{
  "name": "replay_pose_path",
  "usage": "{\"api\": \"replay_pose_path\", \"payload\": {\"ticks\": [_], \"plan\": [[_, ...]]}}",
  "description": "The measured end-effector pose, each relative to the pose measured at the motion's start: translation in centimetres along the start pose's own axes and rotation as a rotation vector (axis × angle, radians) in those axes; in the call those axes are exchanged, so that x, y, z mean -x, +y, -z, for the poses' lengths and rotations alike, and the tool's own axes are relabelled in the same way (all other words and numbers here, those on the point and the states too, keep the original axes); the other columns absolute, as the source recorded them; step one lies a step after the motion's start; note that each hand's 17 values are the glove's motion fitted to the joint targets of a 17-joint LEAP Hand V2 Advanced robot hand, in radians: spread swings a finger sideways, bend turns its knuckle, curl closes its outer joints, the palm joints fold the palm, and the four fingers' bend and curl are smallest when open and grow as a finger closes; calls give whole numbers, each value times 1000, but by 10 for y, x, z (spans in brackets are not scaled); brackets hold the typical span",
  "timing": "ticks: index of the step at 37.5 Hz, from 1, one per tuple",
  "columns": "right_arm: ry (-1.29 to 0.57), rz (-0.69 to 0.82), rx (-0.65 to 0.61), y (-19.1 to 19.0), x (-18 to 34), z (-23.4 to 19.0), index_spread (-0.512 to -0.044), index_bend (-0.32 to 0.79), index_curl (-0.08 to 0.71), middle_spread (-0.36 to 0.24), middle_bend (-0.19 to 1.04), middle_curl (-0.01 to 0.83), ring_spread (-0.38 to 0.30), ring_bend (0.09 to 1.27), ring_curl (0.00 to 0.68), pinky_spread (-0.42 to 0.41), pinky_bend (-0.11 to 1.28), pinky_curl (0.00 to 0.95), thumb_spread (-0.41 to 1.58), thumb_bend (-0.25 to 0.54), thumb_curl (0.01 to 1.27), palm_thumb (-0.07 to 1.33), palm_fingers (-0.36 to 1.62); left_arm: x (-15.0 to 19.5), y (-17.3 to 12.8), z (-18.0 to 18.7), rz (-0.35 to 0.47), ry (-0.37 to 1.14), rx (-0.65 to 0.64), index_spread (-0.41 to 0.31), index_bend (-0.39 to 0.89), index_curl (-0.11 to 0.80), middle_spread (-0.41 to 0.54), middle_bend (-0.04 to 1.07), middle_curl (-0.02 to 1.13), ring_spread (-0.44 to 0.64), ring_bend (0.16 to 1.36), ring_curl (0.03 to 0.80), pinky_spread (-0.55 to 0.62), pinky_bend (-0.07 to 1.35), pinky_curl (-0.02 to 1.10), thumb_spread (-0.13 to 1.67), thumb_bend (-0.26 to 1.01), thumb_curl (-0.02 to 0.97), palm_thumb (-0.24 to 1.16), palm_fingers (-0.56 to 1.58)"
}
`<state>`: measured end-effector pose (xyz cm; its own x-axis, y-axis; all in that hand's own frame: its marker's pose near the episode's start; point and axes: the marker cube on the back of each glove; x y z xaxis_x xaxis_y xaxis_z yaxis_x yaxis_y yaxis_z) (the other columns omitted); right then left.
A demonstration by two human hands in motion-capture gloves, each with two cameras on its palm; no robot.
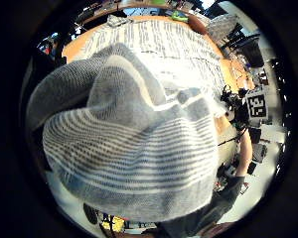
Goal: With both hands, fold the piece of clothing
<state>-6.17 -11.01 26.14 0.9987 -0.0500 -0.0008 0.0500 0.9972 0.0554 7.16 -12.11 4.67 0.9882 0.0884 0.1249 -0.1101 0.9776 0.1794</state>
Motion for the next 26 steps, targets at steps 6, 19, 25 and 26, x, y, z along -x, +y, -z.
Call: {"api": "replay_pose_path", "payload": {"ticks": [6,19,25,26], "plan": [[-54,20,72,-2,-11,-3,-241,300,293,-135,379,496,-188,613,445,-226,548,395,647,76,511,1039,1204,-6,15,-15,-74,26,95,-269,160,485,-305,368,563,-373,630,478,-460,583,415,501,-20,846,960,1238],[-39,45,192,35,-10,52,-235,354,409,-134,420,549,-195,610,483,-237,523,427,392,6,606,1094,1238,-12,48,-23,-262,90,314,-272,164,489,-305,359,577,-371,627,484,-454,581,421,536,-18,872,957,1229],[-32,147,307,32,-24,66,-233,357,446,-134,426,562,-198,610,493,-241,523,437,329,-18,637,1100,1251,-10,67,-15,-304,181,389,-273,160,492,-305,356,582,-369,627,486,-453,576,421,547,-18,882,952,1228],[-28,156,321,37,-22,73,-233,357,451,-134,427,564,-198,611,494,-241,523,438,321,-19,641,1101,1249,-10,68,-14,-308,184,394,-273,160,492,-305,355,583,-369,627,486,-453,575,421,551,-17,884,954,1228]]}}
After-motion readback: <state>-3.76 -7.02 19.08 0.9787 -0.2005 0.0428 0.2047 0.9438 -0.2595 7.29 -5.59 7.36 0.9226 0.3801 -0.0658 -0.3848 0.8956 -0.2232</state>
